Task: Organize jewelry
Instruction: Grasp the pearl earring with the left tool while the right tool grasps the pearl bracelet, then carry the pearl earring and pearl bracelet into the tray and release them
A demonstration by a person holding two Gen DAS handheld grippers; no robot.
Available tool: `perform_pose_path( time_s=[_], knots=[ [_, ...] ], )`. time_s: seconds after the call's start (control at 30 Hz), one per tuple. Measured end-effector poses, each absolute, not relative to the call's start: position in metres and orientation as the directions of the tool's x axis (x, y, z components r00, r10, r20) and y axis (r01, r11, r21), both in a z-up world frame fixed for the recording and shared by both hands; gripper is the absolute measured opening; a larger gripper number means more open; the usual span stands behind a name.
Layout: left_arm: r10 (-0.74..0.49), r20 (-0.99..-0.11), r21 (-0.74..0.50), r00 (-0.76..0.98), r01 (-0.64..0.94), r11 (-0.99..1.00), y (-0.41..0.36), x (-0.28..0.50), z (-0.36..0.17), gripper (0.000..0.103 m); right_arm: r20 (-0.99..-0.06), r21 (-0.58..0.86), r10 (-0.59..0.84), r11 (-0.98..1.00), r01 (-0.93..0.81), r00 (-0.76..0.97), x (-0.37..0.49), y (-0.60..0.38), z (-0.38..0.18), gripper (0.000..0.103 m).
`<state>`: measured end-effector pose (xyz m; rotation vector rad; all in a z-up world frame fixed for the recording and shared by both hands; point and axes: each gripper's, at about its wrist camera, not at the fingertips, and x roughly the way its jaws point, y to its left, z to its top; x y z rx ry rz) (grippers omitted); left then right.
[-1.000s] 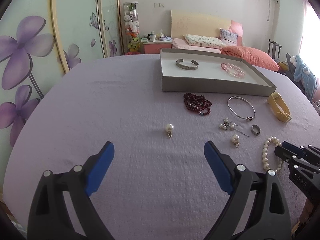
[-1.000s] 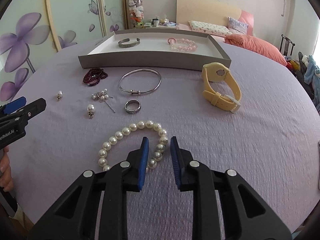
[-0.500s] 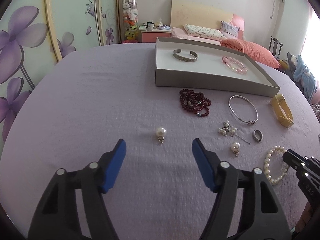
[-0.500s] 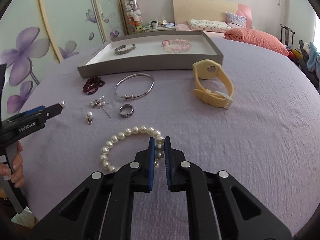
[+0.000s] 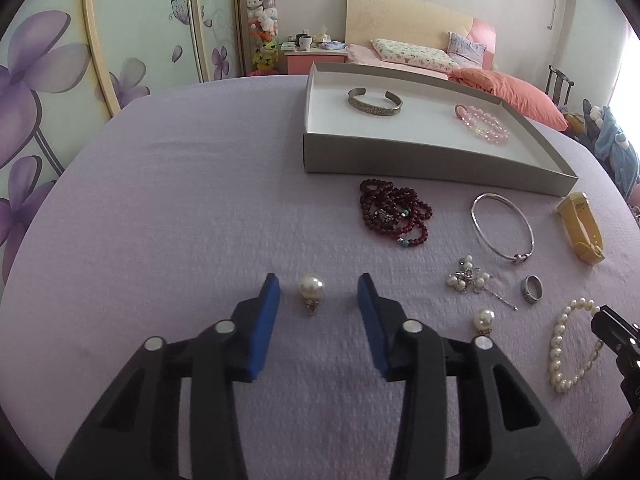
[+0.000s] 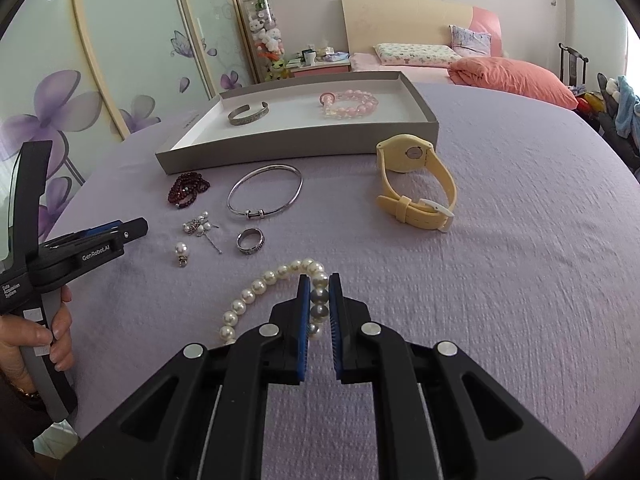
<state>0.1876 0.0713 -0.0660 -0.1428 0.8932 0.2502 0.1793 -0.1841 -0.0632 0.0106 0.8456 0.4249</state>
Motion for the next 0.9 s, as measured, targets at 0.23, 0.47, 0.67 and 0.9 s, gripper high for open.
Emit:
perform_pose_path(
  time_s=[0.23, 0.47, 0.67, 0.9],
  knots=[
    [0.147, -0.783, -0.019, 0.604, -0.26, 0.965, 0.073, 0.187, -0.066, 0.014, -0.717, 0.184, 0.377, 0.913, -0.363, 0.586, 0.179, -0.184, -0.061, 0.01],
    [0.13, -0.776, -0.017, 0.617, -0.227, 0.974, 0.071, 0.177, -0.063, 0.013, -0.684, 0.203, 0.409, 0.902, -0.38, 0.605, 0.175, -0.186, -0.047, 0.01],
    [0.123, -0.752, -0.017, 0.648, -0.206, 0.978, 0.068, 0.166, -0.048, 0.013, -0.646, 0.213, 0.425, 0.898, -0.386, 0.633, 0.174, -0.19, -0.028, 0.01],
    [0.101, -0.718, -0.029, 0.689, -0.175, 0.984, 0.059, 0.156, -0.025, 0.013, -0.62, 0.207, 0.426, 0.899, -0.387, 0.658, 0.176, -0.193, -0.012, 0.01]
  ],
)
